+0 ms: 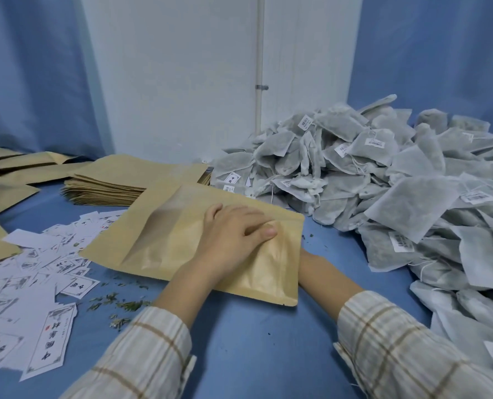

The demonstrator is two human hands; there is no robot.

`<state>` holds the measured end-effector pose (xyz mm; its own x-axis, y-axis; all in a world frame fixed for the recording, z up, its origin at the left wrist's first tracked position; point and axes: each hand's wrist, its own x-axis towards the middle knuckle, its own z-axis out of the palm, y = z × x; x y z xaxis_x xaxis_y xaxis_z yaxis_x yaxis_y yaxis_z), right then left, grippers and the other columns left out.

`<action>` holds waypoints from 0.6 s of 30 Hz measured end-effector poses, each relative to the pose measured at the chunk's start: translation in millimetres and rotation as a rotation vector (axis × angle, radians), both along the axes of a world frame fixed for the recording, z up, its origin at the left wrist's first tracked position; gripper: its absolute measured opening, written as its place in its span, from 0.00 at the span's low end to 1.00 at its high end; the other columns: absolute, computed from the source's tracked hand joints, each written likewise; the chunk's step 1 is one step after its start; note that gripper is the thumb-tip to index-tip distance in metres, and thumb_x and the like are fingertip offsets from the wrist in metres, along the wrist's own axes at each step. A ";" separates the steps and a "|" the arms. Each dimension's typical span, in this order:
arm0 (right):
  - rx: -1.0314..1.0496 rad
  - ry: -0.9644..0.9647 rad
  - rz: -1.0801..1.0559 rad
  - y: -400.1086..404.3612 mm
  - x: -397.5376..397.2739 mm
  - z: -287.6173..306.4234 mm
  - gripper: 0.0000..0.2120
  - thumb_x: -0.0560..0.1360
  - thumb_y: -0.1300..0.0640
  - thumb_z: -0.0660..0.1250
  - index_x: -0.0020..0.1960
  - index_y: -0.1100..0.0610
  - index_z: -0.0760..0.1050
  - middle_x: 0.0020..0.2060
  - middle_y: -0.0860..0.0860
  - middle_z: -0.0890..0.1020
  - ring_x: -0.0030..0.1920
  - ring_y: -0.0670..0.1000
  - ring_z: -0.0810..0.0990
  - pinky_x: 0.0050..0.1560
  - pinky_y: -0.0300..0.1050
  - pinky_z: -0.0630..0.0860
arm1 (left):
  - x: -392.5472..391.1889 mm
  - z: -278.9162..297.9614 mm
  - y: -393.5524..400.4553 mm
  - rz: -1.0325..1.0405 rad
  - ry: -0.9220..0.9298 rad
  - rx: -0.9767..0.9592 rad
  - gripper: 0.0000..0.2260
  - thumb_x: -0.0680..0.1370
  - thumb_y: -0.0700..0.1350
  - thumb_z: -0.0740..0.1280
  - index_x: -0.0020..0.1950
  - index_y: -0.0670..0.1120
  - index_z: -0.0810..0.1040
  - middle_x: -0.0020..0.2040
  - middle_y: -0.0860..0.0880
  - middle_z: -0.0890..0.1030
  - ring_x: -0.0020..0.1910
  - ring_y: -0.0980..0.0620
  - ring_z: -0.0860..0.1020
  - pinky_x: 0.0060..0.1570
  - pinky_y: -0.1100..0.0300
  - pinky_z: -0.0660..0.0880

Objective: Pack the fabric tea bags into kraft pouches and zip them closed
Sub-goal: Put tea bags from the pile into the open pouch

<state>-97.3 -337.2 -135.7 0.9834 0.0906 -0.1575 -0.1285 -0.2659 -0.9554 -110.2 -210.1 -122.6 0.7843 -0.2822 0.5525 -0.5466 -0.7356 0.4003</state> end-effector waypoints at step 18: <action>-1.644 -0.479 -0.429 -152.2 -3.7 34.4 0.20 0.72 0.50 0.63 0.62 0.51 0.71 0.70 0.58 0.59 0.68 0.61 0.59 0.65 0.55 0.58 | 26.6 -11.1 -90.5 0.095 0.099 -0.404 0.08 0.77 0.55 0.65 0.49 0.57 0.83 0.49 0.53 0.84 0.55 0.52 0.77 0.58 0.57 0.62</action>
